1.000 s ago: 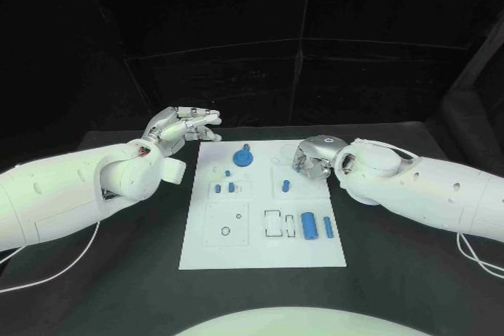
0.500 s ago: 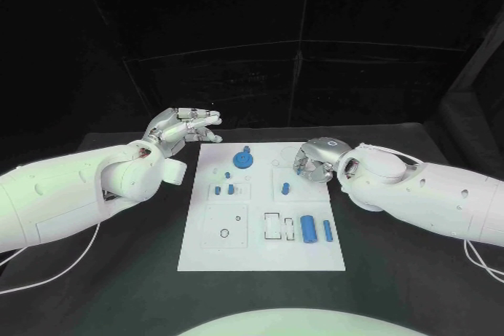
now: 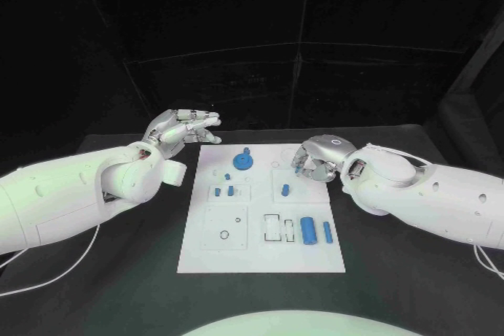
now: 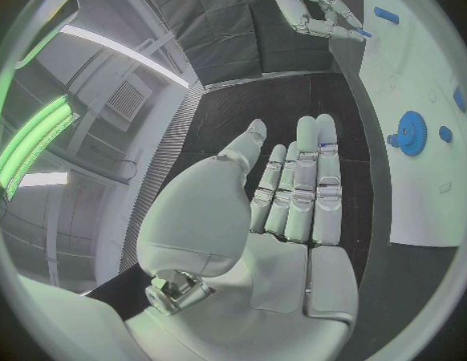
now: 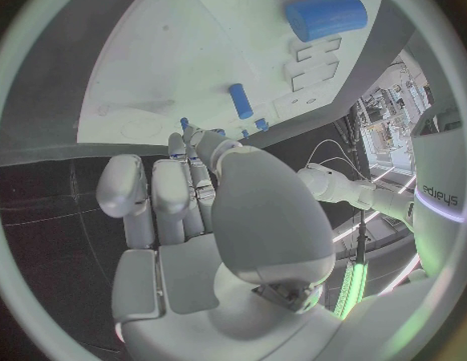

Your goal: Assemble the parts on the task board

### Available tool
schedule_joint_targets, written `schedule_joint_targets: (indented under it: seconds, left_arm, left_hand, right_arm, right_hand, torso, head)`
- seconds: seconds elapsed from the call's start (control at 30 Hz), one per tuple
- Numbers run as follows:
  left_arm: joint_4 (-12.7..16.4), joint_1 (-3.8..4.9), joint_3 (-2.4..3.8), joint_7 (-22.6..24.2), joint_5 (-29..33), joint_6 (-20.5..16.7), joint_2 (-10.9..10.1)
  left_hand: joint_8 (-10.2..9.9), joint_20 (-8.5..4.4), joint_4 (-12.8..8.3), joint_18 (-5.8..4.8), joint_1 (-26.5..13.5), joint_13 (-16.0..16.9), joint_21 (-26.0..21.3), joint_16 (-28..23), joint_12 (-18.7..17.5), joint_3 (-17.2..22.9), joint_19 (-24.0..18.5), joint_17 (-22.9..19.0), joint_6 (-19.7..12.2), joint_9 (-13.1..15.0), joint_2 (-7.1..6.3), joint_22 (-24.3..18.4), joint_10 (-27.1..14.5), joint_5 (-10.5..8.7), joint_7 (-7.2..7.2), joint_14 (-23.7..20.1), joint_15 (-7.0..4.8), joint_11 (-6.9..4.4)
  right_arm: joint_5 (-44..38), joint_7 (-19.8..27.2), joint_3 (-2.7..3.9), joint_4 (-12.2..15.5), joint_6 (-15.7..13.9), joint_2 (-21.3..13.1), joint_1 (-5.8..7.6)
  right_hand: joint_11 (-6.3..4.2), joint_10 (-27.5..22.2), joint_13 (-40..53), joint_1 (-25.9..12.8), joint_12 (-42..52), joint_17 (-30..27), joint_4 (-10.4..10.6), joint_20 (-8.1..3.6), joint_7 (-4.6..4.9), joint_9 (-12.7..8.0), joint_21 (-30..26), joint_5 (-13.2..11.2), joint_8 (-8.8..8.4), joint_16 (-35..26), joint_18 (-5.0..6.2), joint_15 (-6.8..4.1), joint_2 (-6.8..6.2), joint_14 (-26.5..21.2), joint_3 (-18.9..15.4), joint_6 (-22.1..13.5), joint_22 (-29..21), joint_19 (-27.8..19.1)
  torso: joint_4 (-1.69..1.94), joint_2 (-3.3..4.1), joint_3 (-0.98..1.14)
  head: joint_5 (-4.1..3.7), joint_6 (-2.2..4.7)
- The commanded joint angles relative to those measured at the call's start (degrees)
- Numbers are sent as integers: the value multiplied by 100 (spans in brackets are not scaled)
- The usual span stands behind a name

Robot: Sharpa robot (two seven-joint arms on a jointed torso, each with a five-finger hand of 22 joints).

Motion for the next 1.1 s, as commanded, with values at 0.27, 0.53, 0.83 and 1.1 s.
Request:
schedule_joint_targets:
  seconds: [0.27, 0.53, 0.83, 1.1]
  left_arm:
    - [-4, 9, 5, 117, 25, 2, 15]
    - [-13, 10, 5, 113, 25, 21, 42]
    - [-31, 11, 5, 105, 26, 33, 83]
    - [-63, 11, 5, 114, 26, 58, 113]
  left_hand:
    - [-27, 3, 0, 17, 66, 5, -16, -20, 4, -29, 39, -9, -36, 0, -2, -9, -42, 13, 9, 13, 33, 14]
    - [-24, 4, -1, 17, 69, 8, -22, -21, 14, -38, 41, -9, -40, 1, 2, -15, -56, 13, 13, 10, 35, 16]
    - [-18, 6, 3, 16, 65, 12, -30, -22, 30, -51, 43, -10, -41, 3, 11, -22, -66, 13, 15, 7, 38, 18]
    - [-13, 7, 7, 15, 61, 14, -34, -21, 42, -61, 47, -9, -41, 4, 18, -27, -73, 13, 17, 7, 39, 19]
  right_arm:
    - [122, 3, 35, 508, -255, 70, 42]
    - [149, 103, 35, 604, -230, 377, 40]
    - [147, 206, 20, 604, -37, 802, -19]
    - [93, 323, -54, 390, 130, 1166, -231]
  right_hand:
    - [4, 42, -5, -75, -40, 15, -2, 5, -5, 3, 27, -12, 4, 39, -37, -19, -3, 132, 36, 42, 16, 62]
    - [5, 39, -8, -78, -52, 21, -7, 5, -4, 1, 31, -7, 0, 47, -37, -19, -4, 133, 46, 40, 22, 63]
    - [12, 30, -12, -90, -77, 17, -13, 7, 4, -4, 32, 7, -12, 50, -36, -16, -5, 132, 63, 29, 18, 57]
    - [29, -1, -18, -110, -128, 21, -24, 15, 22, -16, 39, 20, -44, 63, -37, -3, -7, 130, 89, -8, 26, 52]
  torso:
    - [20, 16, 0]
    - [9, 14, -3]
    - [12, 18, -7]
    - [0, 19, 9]
  head:
    - [102, -13]
    - [222, -46]
    - [354, -122]
    - [493, -164]
